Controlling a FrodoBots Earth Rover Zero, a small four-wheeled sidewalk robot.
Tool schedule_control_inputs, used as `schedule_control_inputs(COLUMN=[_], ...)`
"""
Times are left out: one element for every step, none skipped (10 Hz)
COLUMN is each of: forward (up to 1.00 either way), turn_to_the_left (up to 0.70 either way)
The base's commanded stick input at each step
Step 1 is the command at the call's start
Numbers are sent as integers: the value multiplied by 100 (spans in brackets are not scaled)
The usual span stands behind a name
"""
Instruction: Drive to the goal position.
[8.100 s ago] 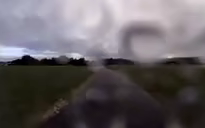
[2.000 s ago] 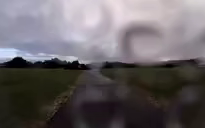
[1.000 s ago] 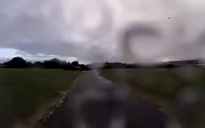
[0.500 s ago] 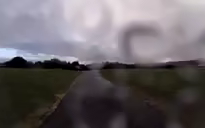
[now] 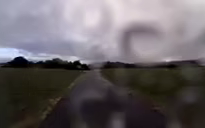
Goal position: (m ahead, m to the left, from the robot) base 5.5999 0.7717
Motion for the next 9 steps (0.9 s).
schedule_control_inputs(forward=[70,70,70,70,70,70,70,70,70], turn_to_the_left=[0,0,0,0,0,0,0,0,0])
